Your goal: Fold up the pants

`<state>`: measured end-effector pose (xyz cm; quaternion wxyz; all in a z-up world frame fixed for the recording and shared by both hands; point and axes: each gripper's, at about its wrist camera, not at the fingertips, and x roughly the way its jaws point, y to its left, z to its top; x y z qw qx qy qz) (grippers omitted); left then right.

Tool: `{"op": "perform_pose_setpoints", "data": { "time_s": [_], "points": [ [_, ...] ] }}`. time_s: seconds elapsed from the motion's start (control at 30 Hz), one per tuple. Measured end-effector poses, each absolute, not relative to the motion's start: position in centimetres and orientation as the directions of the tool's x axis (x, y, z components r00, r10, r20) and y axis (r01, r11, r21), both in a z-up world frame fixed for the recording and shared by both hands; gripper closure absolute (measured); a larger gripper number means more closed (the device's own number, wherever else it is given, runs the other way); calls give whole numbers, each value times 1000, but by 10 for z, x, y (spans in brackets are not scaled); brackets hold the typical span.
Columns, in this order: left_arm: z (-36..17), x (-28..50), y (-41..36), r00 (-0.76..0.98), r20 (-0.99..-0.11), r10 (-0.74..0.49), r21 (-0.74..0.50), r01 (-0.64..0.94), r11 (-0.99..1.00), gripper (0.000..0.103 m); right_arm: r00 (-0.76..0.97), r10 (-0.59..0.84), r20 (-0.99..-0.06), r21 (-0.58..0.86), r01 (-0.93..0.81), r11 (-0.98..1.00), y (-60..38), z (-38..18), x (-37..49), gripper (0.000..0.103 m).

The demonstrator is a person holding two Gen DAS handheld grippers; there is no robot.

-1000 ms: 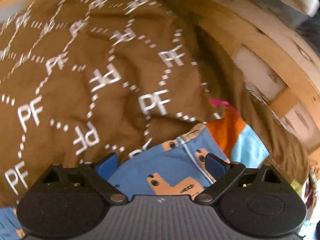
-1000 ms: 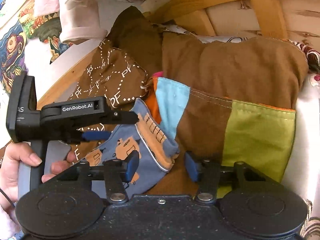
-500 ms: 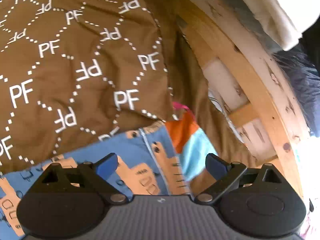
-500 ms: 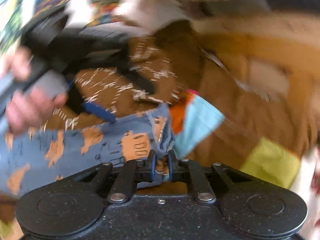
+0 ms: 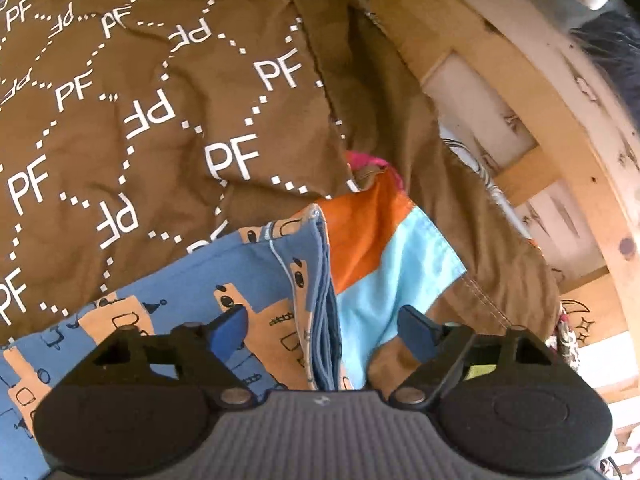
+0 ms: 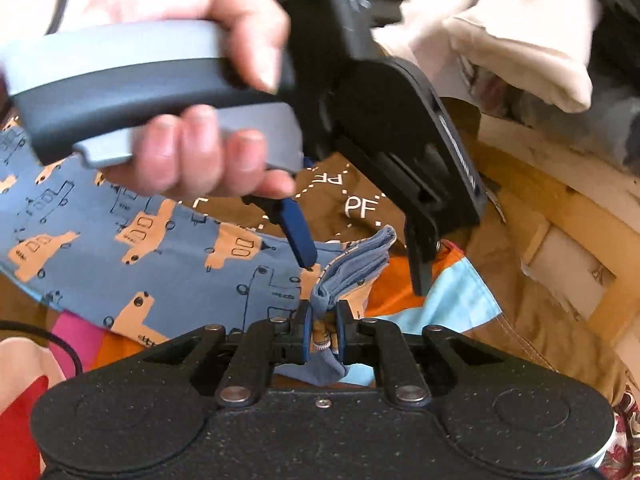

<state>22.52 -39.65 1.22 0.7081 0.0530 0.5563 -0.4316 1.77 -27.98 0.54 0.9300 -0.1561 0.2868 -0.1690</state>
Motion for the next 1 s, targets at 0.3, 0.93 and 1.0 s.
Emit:
{"op": "perform_pose_setpoints", "data": {
  "time_s": [0.3, 0.93, 1.0],
  "points": [
    [9, 228, -389, 31, -834, -550, -406, 641, 651, 78, 787, -391, -477, -415, 190, 890, -270, 3, 18, 90],
    [33, 243, -224, 145, -747, -649, -539, 439, 719, 91, 878, -194, -438, -363, 25, 931, -198, 24, 23, 91],
    [30, 243, -205, 162, -744, -648, -546, 413, 729, 91, 880, -154, -449, -355, -18, 935, -186, 23, 26, 91]
  ]
}}
